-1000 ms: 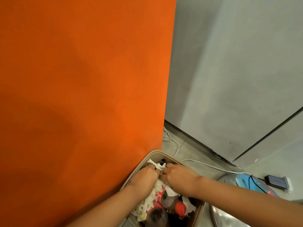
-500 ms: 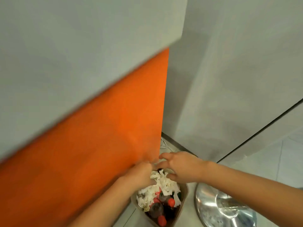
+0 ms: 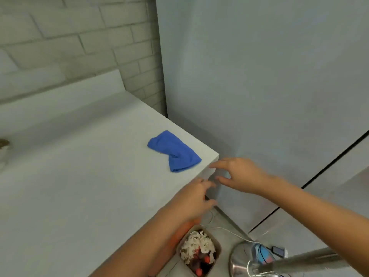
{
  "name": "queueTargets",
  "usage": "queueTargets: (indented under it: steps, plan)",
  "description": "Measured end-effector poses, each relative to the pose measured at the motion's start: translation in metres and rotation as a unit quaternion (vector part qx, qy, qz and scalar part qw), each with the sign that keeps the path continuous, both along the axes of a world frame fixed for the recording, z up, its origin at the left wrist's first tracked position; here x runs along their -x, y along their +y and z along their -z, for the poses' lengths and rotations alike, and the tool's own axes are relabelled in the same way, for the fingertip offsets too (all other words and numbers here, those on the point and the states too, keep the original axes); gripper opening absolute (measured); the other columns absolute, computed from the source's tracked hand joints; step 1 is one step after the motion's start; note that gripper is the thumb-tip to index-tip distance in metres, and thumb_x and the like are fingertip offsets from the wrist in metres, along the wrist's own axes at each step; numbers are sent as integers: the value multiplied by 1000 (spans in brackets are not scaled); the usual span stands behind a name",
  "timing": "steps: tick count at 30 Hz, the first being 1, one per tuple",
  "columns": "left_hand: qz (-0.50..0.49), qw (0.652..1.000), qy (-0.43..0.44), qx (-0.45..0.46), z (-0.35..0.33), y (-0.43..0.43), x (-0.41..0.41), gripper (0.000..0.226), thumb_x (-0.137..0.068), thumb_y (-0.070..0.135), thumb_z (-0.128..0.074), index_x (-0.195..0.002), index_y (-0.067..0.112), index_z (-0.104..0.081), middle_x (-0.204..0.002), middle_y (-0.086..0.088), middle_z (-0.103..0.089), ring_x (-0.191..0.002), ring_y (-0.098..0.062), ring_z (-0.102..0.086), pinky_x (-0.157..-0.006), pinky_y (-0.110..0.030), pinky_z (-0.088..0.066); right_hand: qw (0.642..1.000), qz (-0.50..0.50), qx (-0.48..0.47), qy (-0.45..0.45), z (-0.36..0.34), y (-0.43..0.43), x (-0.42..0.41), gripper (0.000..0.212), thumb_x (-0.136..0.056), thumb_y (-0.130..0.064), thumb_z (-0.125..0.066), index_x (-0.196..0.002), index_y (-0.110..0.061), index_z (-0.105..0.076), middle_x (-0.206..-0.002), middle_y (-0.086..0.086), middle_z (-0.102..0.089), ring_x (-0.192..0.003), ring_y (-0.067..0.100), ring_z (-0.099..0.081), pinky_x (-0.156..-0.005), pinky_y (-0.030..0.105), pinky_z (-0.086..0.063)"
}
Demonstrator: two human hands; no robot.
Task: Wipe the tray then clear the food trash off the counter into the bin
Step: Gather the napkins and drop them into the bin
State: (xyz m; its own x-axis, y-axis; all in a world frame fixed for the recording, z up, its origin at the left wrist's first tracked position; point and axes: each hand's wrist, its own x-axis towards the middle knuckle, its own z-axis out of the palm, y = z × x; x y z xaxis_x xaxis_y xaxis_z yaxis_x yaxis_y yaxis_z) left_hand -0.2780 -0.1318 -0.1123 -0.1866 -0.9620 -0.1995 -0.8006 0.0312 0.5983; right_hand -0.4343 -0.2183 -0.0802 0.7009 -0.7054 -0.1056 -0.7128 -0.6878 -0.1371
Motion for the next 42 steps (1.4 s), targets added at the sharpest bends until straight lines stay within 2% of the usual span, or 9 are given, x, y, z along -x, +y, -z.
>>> queueTargets:
  steps: [7,17,21,27,29,33,38,40,42]
  plan:
    - [-148,988,-1,35,-101,39,-79,46,-86,42,-62,-129,30,-52,-126,7,-56,-107,-10,-56,-92,-24,-45,993,-111,29,-33,-84,3,-84,32,-93,-37,-50,-124,-34,-58,-118,-12,-62,-98,9,-59,-71,20,-36]
    - [-376,926,15,29,-126,156,-289,35,-79,47,-68,-111,33,-60,-102,11,-61,-91,-8,-61,-76,-22,-48,956,-286,24,-66,-110,82,-315,32,-94,-36,-49,-124,-32,-56,-111,-8,-63,-98,14,-58,-79,27,-42]
    - [-427,904,17,18,-120,202,-374,32,-80,46,-69,-108,32,-60,-101,9,-61,-89,-11,-61,-71,-20,-48,951,-302,-19,-59,-97,119,-412,43,-91,-47,-53,-131,-33,-50,-119,-6,-59,-103,14,-58,-82,28,-43]
    - [-506,862,11,15,-101,260,-481,35,-85,39,-65,-116,24,-61,-105,6,-57,-90,-11,-56,-71,-21,-41,916,-381,-123,19,-31,170,-498,79,-75,-65,-62,-142,-39,-30,-137,-7,-33,-119,15,-43,-97,29,-39]
    - [-529,848,12,11,-92,276,-509,35,-86,39,-64,-117,24,-60,-110,5,-55,-95,-11,-53,-79,-22,-38,909,-395,-129,23,-3,180,-509,65,-82,-57,-60,-139,-33,-39,-131,-4,-36,-111,16,-47,-91,27,-40]
    - [-572,819,23,32,-71,301,-556,34,-85,35,-67,-116,20,-63,-119,1,-58,-103,-14,-54,-86,-24,-40,903,-422,-70,-40,27,180,-532,26,-99,-21,-44,-124,-18,-54,-115,6,-47,-95,27,-55,-78,30,-42]
    - [-639,760,-64,99,-50,319,-600,50,-81,36,-70,-125,16,-58,-129,-13,-50,-110,-26,-54,-91,-32,-43,915,-371,-54,-152,20,181,-570,35,-89,3,-48,-118,-13,-60,-113,3,-50,-94,17,-53,-71,16,-31]
    - [-671,728,-78,117,-44,320,-616,70,-75,44,-74,-134,17,-48,-138,-13,-39,-124,-30,-43,-100,-41,-42,912,-325,-40,-246,14,185,-591,26,-91,-9,-49,-113,-15,-61,-105,3,-52,-91,20,-55,-71,23,-43]
    - [-673,727,-85,106,-36,319,-631,92,-67,52,-77,-142,20,-35,-146,-13,-28,-133,-33,-32,-104,-47,-38,919,-296,-21,-261,13,187,-610,42,-92,-45,-40,-123,-21,-56,-115,6,-51,-105,24,-51,-89,34,-47]
